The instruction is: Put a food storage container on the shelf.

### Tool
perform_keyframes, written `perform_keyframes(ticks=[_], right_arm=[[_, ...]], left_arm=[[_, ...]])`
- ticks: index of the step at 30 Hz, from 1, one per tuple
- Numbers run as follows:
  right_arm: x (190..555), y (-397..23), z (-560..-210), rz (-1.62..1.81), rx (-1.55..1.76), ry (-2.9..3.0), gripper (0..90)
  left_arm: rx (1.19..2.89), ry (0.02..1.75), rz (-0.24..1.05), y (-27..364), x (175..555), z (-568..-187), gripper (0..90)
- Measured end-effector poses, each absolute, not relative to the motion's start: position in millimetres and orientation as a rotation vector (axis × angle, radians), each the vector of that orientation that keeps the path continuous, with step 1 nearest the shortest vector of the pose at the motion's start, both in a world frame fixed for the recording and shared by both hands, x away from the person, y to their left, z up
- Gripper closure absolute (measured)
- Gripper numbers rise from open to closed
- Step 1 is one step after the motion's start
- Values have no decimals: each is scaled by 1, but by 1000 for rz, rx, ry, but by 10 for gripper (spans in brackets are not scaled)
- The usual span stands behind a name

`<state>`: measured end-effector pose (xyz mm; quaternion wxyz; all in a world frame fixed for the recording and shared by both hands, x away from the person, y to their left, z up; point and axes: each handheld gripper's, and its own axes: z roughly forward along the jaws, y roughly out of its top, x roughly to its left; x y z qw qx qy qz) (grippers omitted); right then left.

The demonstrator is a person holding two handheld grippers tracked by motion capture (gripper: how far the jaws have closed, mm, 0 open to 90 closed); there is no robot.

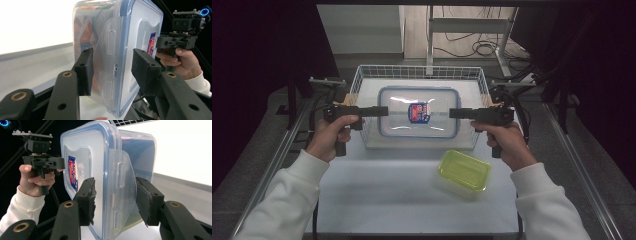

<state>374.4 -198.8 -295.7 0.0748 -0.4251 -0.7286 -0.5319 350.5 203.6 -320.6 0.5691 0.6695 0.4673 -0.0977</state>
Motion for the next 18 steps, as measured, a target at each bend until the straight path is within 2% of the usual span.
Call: perform_keyframes(ticks=[18], right_arm=[[403, -203, -287, -1598, -1272, -2172, 516]], left_arm=[[1584, 1100, -229, 200, 378, -310, 537]])
